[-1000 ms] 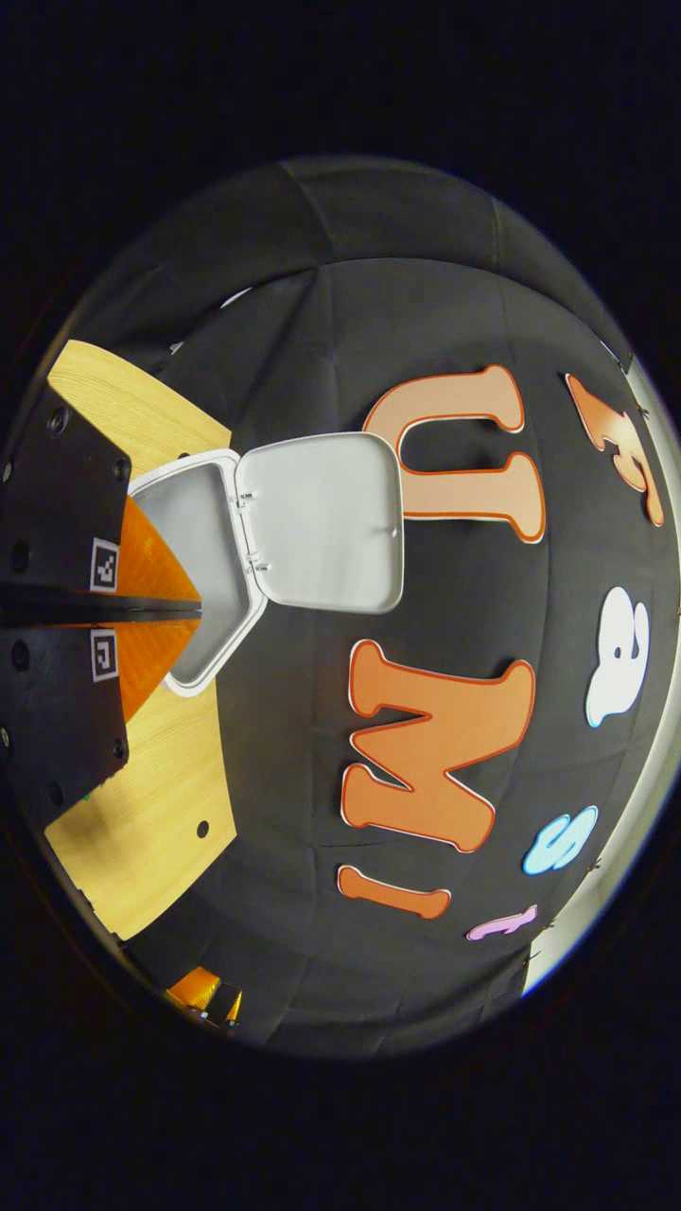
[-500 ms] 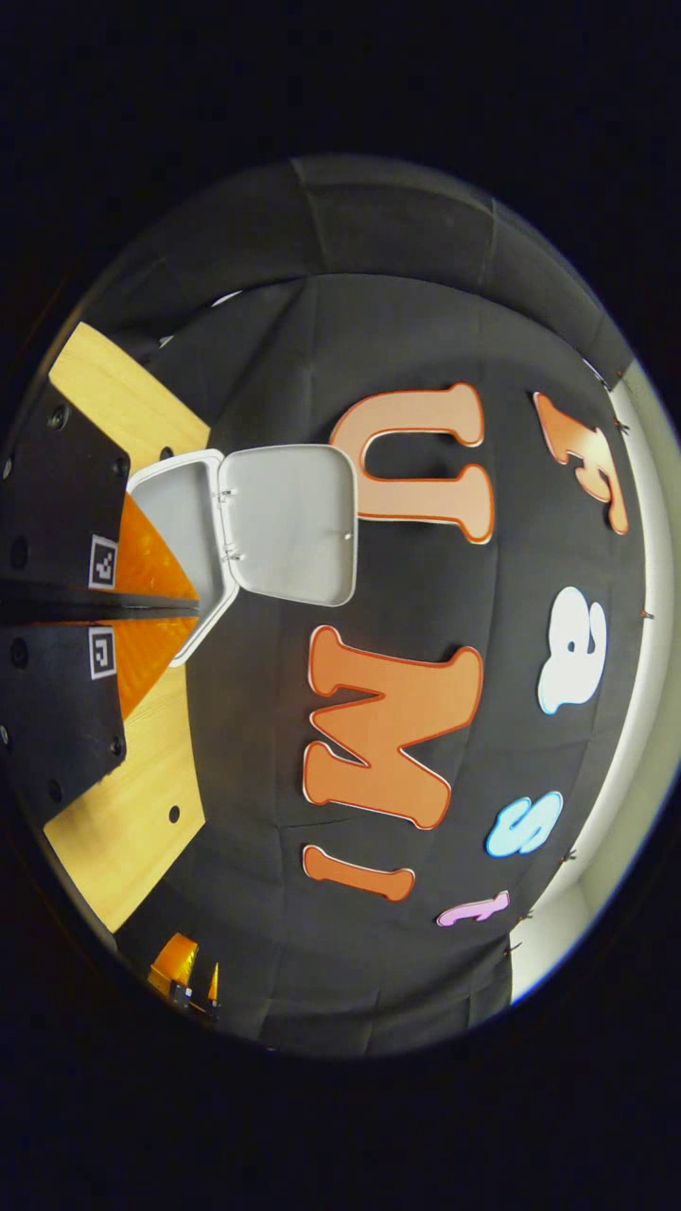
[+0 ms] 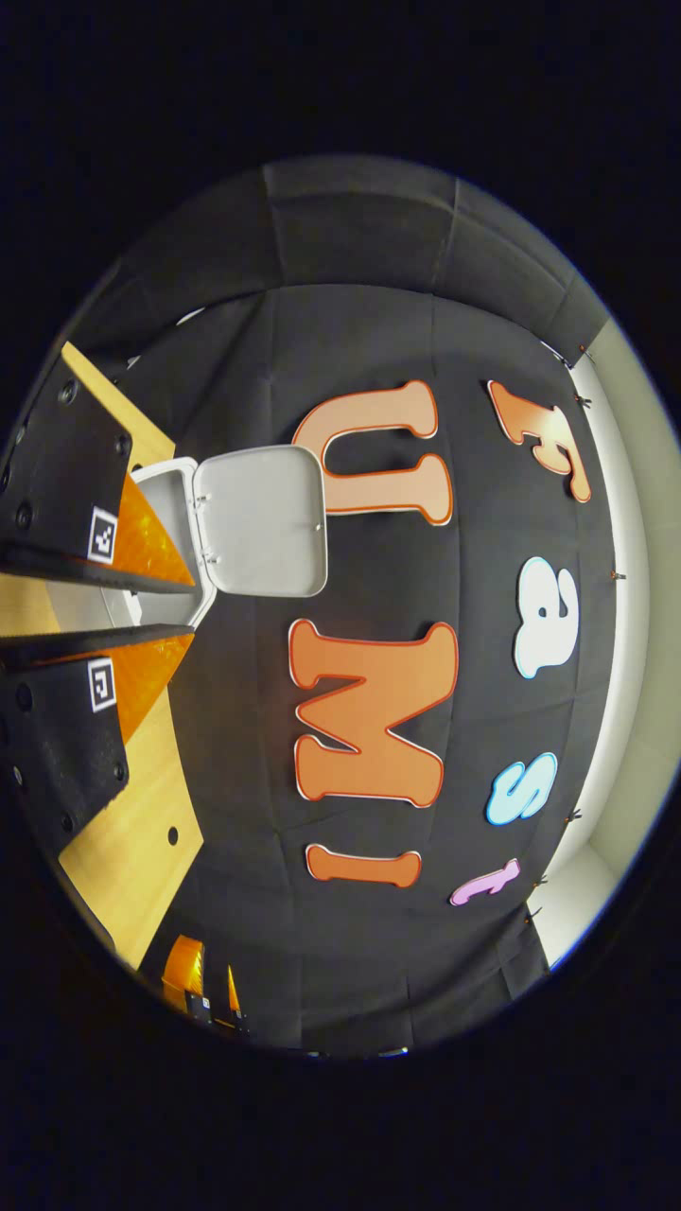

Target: Press the lid of the desktop garbage bin to open it, pick up the crumpled paper on the desktop and throw it into the bin, then pick up the pop can on the desktop and drop it into the bin, and finally close the garbage bin lid.

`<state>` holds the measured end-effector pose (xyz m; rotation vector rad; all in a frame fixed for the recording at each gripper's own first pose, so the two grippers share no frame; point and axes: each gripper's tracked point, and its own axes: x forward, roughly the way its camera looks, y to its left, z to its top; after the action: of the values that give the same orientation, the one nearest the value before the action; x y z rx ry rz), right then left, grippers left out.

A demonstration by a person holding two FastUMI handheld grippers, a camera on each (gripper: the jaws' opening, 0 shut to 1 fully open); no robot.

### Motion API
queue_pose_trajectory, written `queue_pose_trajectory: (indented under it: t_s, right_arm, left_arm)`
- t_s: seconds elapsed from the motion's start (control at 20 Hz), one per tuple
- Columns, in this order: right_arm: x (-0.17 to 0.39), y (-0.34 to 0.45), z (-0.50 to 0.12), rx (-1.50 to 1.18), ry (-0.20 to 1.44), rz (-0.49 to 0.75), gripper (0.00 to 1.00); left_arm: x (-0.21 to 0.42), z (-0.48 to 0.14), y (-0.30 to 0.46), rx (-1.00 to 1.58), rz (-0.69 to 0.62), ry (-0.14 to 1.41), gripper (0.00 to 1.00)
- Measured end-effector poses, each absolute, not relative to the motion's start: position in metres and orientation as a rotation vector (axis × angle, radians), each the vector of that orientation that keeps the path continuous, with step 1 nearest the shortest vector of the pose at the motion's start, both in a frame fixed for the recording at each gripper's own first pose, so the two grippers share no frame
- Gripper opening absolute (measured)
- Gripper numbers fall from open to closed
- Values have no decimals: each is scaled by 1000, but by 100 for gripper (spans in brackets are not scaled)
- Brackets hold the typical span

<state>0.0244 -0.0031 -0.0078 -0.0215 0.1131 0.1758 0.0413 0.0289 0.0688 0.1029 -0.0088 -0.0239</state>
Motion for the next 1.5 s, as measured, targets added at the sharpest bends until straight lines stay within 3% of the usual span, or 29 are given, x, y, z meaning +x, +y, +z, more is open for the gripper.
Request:
queue_pose_trajectory:
  t_s: [0.3,0.5,0.85,1.5]
  right_arm:
    - [27,0,-16,-24,137,175,94]
    - [30,4,-30,-42,171,179,95]
    - [42,16,-80,-79,298,196,95]
    - [65,28,-255,-124,720,216,96]
  left_arm:
    - [42,62,22,66,-53,-10,82]
    - [42,61,29,67,-36,-20,92]
    - [47,47,44,53,-32,0,92]
    - [58,13,90,57,18,73,93]
